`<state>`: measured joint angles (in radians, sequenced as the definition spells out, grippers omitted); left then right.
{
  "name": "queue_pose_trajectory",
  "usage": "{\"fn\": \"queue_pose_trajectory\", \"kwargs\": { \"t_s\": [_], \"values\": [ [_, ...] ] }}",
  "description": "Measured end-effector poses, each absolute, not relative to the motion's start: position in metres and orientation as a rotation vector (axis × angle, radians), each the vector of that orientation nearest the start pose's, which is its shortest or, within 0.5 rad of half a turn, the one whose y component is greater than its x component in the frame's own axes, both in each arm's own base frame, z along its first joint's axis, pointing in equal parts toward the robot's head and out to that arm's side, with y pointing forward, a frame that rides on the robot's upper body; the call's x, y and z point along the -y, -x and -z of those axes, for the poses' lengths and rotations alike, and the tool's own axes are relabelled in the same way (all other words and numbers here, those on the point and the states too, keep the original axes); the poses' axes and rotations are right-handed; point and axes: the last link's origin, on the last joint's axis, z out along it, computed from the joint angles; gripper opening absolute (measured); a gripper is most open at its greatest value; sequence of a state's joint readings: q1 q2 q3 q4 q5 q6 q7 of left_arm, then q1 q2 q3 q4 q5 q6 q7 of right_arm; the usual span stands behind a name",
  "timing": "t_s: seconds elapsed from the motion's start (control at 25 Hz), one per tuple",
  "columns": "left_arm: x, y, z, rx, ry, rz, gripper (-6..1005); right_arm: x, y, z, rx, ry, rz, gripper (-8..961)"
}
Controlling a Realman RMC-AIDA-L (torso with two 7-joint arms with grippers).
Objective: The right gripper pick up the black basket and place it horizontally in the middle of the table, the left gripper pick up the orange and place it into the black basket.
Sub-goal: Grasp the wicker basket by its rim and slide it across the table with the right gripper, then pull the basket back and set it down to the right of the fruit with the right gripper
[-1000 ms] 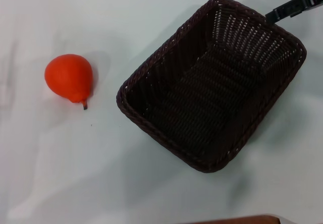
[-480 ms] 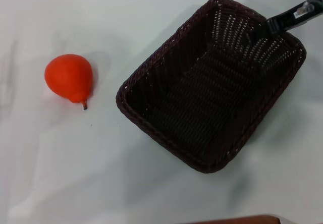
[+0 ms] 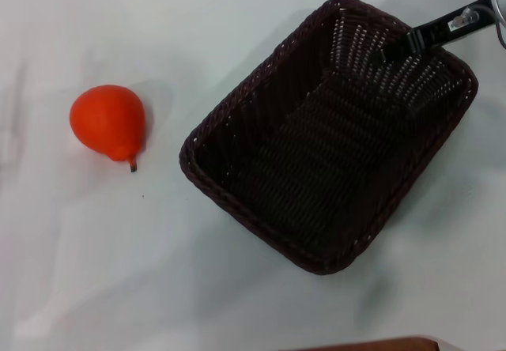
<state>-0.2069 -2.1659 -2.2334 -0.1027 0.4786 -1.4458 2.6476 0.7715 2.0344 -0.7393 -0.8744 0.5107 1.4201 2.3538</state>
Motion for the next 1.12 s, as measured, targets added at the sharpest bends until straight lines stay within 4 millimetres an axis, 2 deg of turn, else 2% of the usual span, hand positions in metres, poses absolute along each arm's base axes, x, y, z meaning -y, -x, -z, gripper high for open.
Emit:
{"fn": "queue_pose_trajectory", "kwargs": {
  "t_s": [0.08, 0.32, 0.56, 0.8, 0.96, 1.12],
  "values": [
    [-0.239, 0.37, -0.01, 0.709, 1.324, 0.919, 885, -0.403, -0.246, -0.039, -2.636, -1.49, -0.603, 542],
    [-0.24, 0.37, -0.01, 0.709, 1.324, 0.918, 884, -0.399, -0.247, -0.041, -2.627, -1.551, -0.568, 379],
    [-0.239, 0.37, -0.01, 0.708, 1.324, 0.918, 885, -0.392, -0.26, -0.06, -2.602, -1.876, -0.593, 348],
    [-0.242, 0.369, -0.009, 0.711, 1.333, 0.918, 884, -0.379, -0.29, -0.079, -2.508, -2.251, -0.693, 308],
    [-0.248, 0.364, -0.007, 0.701, 1.354, 0.931, 885, -0.372, -0.302, -0.078, -2.405, -2.374, -0.718, 246],
    [-0.254, 0.361, -0.006, 0.701, 1.363, 0.935, 885, -0.369, -0.3, -0.076, -2.353, -2.455, -0.756, 247]
  ]
}}
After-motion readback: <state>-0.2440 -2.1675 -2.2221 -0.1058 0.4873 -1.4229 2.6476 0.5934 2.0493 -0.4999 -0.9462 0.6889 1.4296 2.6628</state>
